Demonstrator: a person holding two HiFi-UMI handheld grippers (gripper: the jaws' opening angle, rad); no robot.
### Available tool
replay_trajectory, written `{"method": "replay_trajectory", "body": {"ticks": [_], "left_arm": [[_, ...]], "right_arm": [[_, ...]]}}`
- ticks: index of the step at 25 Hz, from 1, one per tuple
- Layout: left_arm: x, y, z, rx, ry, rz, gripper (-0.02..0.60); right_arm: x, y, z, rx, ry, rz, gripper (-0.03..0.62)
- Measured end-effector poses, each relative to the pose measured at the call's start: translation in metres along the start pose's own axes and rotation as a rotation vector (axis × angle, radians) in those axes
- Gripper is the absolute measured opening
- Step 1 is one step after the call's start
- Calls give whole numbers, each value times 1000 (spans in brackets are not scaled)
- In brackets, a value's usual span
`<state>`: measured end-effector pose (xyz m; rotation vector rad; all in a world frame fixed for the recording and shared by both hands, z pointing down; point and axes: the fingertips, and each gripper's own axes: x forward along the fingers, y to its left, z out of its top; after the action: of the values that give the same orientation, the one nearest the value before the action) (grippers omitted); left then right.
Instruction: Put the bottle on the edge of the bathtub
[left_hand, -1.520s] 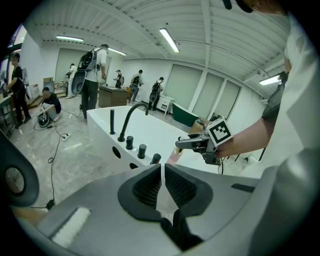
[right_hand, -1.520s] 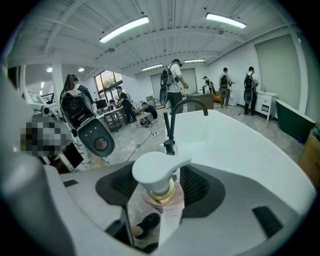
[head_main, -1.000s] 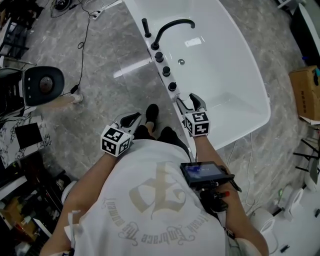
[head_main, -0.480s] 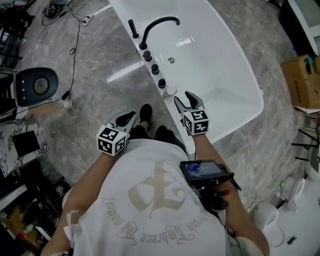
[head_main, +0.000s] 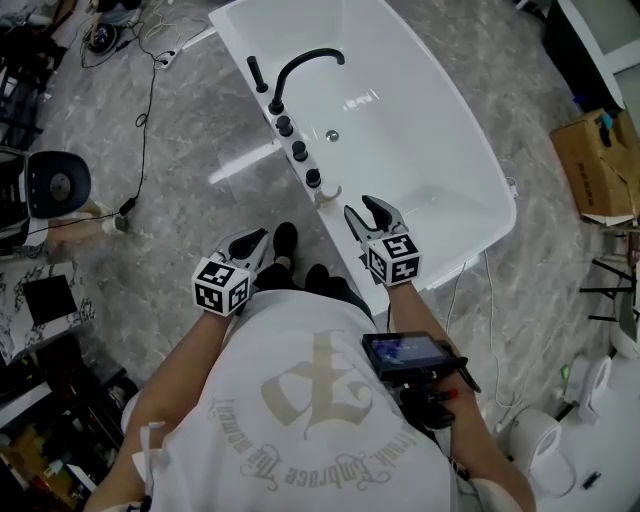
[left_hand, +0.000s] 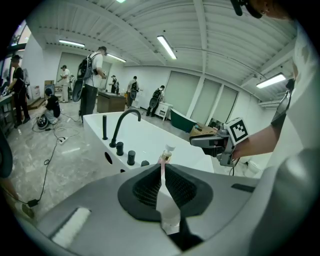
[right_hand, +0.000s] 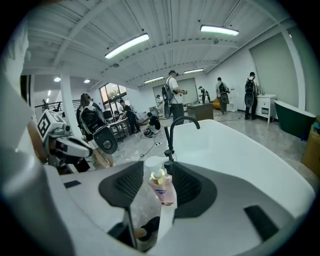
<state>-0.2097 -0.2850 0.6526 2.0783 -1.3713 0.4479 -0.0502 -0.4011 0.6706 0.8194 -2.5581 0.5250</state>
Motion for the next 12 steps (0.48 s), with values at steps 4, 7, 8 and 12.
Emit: {"method": "replay_trajectory", "body": {"ticks": [4,7,8,12], "left_arm": [[2,-7,4,8,-15,-1,25],[2,-14,7,15,-25,-7,25],[4,-18,9,18,-29,-10,25],[10,-33,16,33,-44,-31,25]], "right_arm": [[-14,3,6,-10,-25,21,156],[-26,8,11,-19,-46,41,143],[-30,8,12,-21,-53,45,140],[-46,10,17,-23,-83,57,107]]}}
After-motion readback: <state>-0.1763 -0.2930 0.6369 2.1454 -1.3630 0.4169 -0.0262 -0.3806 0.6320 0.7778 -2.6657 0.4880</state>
